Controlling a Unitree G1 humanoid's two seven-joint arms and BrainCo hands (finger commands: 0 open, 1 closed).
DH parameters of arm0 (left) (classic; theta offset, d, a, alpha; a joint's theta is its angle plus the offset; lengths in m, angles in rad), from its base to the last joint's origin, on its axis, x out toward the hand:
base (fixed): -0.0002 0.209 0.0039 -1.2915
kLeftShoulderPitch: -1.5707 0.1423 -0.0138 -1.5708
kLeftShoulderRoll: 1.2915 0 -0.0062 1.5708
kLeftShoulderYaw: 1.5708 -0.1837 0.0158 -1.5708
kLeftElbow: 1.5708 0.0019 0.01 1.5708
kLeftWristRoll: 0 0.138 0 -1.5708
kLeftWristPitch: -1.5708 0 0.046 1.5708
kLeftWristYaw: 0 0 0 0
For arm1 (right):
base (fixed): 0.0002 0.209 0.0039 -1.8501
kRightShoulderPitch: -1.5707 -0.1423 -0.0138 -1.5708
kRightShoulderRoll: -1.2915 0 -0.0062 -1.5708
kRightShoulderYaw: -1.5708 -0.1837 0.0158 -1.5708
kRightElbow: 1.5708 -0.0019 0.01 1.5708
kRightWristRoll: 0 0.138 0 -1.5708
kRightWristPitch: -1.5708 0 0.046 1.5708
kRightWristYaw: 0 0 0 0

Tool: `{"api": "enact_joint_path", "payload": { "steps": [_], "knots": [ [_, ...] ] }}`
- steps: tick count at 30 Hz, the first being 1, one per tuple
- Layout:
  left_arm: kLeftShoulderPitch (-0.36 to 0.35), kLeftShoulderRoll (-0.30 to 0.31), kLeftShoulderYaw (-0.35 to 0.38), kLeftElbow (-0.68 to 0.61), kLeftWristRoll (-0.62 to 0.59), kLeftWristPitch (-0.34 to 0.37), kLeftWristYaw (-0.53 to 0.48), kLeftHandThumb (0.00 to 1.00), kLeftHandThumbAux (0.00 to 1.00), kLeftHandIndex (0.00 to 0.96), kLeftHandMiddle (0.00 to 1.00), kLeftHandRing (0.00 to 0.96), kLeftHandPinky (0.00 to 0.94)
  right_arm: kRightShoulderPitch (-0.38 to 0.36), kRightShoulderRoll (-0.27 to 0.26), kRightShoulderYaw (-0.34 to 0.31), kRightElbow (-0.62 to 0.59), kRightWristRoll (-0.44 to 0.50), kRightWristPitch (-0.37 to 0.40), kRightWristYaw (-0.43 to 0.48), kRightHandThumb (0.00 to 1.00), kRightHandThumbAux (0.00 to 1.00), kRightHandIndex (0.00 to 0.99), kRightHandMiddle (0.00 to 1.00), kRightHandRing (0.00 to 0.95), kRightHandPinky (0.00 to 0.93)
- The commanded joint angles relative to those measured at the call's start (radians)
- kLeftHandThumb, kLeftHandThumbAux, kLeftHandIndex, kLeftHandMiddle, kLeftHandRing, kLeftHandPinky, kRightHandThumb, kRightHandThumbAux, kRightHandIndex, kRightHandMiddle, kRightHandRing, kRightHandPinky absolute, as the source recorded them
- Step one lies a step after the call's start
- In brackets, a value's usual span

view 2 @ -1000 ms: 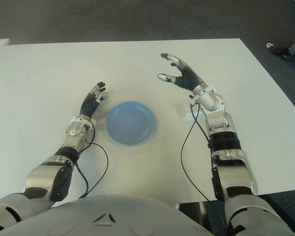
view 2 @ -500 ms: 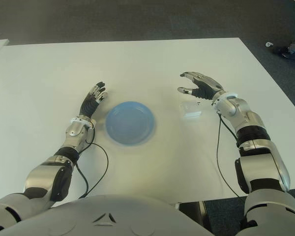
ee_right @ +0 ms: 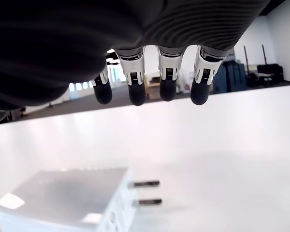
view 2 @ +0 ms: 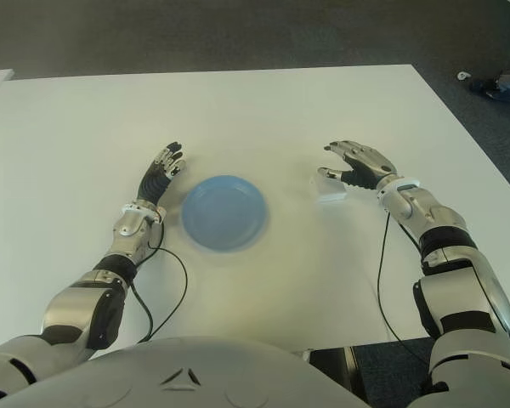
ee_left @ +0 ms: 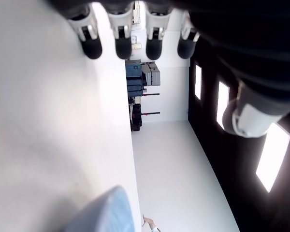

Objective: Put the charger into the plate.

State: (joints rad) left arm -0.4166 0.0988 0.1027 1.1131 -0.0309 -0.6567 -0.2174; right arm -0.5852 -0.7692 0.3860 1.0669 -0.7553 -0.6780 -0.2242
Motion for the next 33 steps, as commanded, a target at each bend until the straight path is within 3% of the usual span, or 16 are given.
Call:
{"api": "enact_joint_path", "payload": {
  "steps": [1,33],
  "knots": [
    [0.04,-0.011,-0.003,0.017,-0.004,0.055,-0.016,0.0,0.535,0.0,0.0,0.0,0.0,-0.011,0.006,0.03,0.027,-0.021,0.011,-0.022,0.374,0.059,0.0,0.0,0.0,0.0],
    [0.049,-0.009,-0.002,-0.009,-0.017,0.086,-0.02,0.026,0.545,0.0,0.0,0.0,0.0,0.027,-0.006,0.083,0.005,-0.014,0.029,-0.009,0.404,0.106,0.0,0.0,0.0,0.0]
  ]
}}
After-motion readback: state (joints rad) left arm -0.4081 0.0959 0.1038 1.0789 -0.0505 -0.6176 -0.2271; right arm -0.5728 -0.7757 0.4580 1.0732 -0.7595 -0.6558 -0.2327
